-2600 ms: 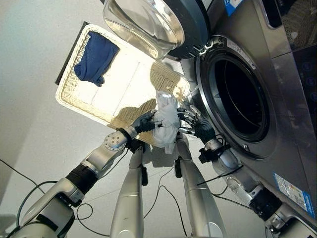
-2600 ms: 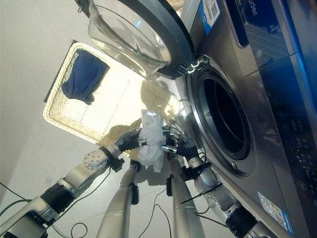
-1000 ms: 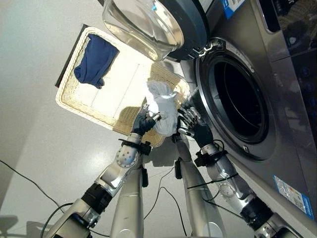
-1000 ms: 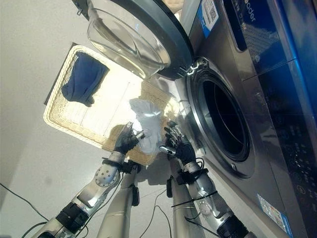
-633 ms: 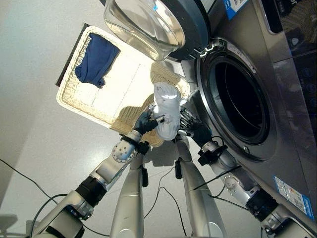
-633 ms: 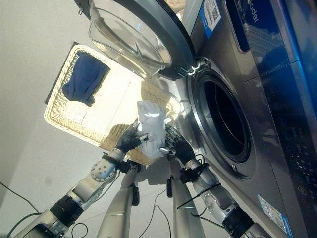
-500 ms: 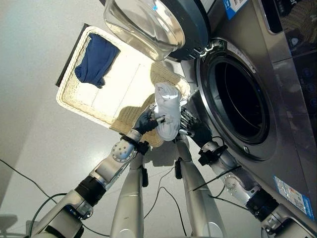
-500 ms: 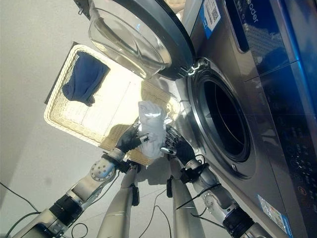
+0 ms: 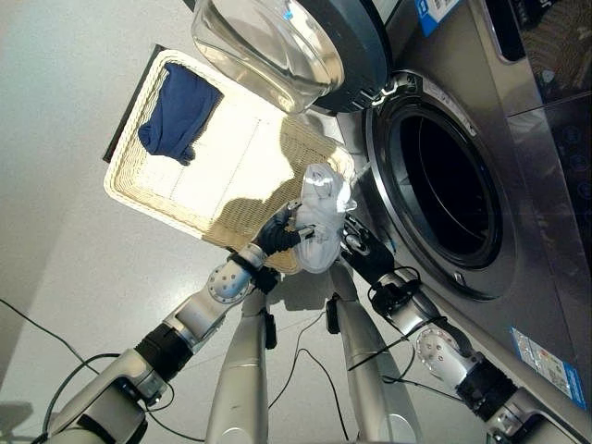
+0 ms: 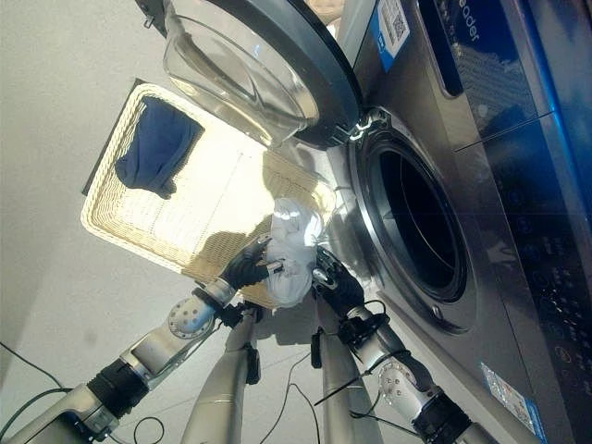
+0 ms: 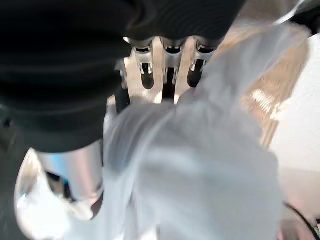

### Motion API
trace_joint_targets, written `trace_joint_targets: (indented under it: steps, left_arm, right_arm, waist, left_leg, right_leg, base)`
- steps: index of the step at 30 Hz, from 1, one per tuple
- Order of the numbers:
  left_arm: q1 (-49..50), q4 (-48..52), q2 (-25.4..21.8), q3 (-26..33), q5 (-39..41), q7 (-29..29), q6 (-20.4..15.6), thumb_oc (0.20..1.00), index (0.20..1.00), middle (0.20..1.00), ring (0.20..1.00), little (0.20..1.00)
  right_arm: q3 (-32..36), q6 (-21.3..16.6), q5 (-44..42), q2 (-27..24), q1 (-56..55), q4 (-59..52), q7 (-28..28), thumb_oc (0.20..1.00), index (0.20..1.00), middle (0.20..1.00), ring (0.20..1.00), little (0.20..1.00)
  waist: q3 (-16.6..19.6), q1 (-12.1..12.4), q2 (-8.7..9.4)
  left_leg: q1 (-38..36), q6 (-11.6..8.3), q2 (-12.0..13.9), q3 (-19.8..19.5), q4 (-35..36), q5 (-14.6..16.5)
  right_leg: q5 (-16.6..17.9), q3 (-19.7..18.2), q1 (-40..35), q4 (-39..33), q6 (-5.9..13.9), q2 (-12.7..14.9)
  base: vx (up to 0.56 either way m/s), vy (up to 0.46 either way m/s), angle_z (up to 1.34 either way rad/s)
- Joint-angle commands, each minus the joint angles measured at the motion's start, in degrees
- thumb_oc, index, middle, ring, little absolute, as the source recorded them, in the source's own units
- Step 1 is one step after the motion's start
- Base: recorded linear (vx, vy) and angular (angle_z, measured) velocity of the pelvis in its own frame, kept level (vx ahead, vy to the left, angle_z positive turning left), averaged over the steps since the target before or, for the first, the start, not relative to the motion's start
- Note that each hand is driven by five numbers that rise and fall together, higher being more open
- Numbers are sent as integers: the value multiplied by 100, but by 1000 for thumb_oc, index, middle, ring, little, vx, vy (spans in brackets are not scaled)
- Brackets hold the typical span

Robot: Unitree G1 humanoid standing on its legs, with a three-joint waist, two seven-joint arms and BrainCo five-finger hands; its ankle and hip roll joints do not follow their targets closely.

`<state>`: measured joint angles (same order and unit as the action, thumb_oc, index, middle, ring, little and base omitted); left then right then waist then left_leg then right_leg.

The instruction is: Put the clothes into the washing machine.

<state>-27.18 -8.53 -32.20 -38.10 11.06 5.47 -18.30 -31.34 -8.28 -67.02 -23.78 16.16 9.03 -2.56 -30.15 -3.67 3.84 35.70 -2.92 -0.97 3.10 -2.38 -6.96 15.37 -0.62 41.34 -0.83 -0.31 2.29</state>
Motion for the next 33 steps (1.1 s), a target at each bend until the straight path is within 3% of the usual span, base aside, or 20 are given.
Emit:
trace_joint_targets:
  steps: [1,7,16,23,33]
  left_arm:
    - [-222,1083,446,-360,-1272,499,-1016,200,200,200,200,200]
    - [-446,1114,275,-393,-2254,1370,-942,200,200,200,200,200]
    - [-608,976,127,-553,-2453,1641,-821,200,200,200,200,200]
    - [-620,885,104,-592,-2154,1497,-702,200,200,200,200,200]
    - [-567,756,288,-658,-1198,695,-464,200,200,200,200,200]
  right_arm:
    - [-412,513,156,238,-107,-468,136,1000,1000,1000,1000,1000]
    - [-478,839,193,156,-79,-523,65,1000,1000,1000,1000,1000]
    - [-654,926,270,2,71,-651,-49,1000,1000,1000,1000,1000]
    - [-674,1017,174,-72,151,-662,-230,1000,1000,1000,1000,1000]
    - [-753,1081,-160,-36,281,-663,-690,1000,1000,1000,1000,1000]
  waist:
    - [36,-82,-170]
    - [36,-86,-161]
    - [36,-68,-141]
    - [36,-59,-134]
    - [36,-30,-119]
  left_leg:
    - [134,326,-214,-2,556,-667]
    - [138,334,-226,-27,550,-678]
    - [159,317,-224,-83,531,-689]
    - [176,311,-226,-113,521,-699]
    - [226,314,-244,-173,500,-714]
  right_leg:
    - [83,63,-242,-21,352,-142]
    - [75,51,-254,-27,332,-144]
    - [67,52,-268,-32,336,-128]
    - [71,57,-250,-16,342,-131]
    - [85,87,-211,6,351,-137]
  base:
    - [0,0,0]
    - [0,0,0]
    - [0,0,0]
    - [0,0,0]
    - [1,-3,0]
